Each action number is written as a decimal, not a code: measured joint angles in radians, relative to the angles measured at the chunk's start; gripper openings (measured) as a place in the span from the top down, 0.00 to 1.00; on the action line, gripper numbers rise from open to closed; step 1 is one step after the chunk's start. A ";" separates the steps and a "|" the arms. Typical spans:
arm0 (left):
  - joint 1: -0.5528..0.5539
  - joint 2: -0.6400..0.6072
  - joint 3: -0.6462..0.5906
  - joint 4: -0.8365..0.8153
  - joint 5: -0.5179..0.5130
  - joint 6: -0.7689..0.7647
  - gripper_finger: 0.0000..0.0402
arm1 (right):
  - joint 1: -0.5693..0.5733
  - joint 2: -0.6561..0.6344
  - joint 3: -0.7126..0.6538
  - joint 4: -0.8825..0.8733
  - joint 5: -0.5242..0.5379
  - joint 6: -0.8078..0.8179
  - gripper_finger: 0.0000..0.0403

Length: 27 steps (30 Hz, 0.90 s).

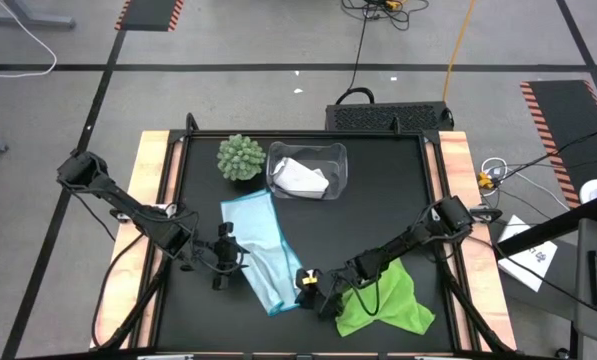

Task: Fold microfiber towels
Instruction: Fold the blue towel

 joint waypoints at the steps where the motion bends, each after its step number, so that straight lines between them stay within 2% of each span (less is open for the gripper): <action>1: 0.000 0.000 0.000 -0.001 0.000 0.000 0.55 | -0.004 0.000 0.000 0.001 -0.003 0.001 0.76; 6: 0.000 0.000 0.000 -0.001 0.000 0.000 0.55 | -0.028 0.001 -0.001 0.020 -0.032 0.034 0.82; 13: 0.000 0.000 -0.023 0.005 0.001 -0.002 0.55 | -0.042 0.001 -0.001 0.015 -0.076 0.048 0.98; 18: 0.000 0.000 -0.036 0.006 0.001 -0.017 0.55 | -0.043 0.001 -0.002 0.040 -0.075 0.098 1.00; 22: 0.000 0.000 -0.037 0.006 0.009 -0.024 0.55 | -0.057 0.003 0.001 0.044 -0.073 0.262 0.99; 27: 0.000 0.000 -0.037 0.006 0.020 -0.023 0.55 | -0.083 0.003 0.063 -0.083 -0.080 0.570 0.91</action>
